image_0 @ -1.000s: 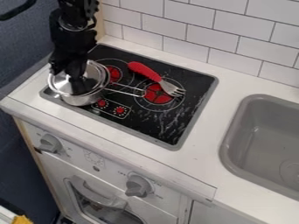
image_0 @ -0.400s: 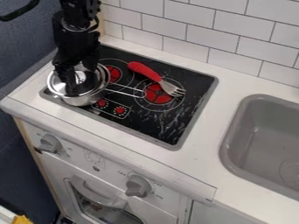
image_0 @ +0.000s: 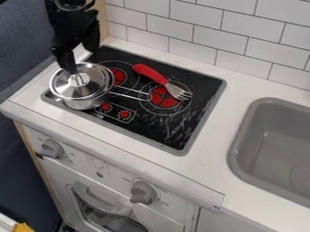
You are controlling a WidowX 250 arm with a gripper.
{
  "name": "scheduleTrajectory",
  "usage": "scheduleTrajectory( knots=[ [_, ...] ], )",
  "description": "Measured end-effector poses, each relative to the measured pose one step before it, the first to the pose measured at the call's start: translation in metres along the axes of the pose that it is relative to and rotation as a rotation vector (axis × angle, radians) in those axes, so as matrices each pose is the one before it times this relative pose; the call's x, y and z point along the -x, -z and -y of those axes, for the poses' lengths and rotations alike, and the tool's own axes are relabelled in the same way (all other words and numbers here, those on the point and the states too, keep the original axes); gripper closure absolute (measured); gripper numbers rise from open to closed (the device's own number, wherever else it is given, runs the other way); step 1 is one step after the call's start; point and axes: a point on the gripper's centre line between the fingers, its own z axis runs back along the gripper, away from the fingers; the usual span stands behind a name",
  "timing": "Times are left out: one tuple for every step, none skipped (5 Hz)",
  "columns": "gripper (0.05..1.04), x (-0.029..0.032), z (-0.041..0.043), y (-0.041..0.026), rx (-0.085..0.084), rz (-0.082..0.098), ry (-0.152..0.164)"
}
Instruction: Put the lid to the silver pan
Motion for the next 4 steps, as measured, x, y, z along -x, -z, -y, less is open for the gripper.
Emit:
scheduleTrajectory(
  knots=[
    [0.083, -0.00834, 0.01196, -0.02067, 0.0674, 0.0107, -0.0052],
    [0.083, -0.00668, 0.00098, -0.00491, -0.0057, 0.0245, 0.0069],
    [0.083, 0.00019, -0.00019, 0.00028, 0.0001, -0.0002, 0.0003],
    [0.083, -0.00036, 0.00013, -0.00029, -0.0005, 0.0013, 0.0007]
  ],
)
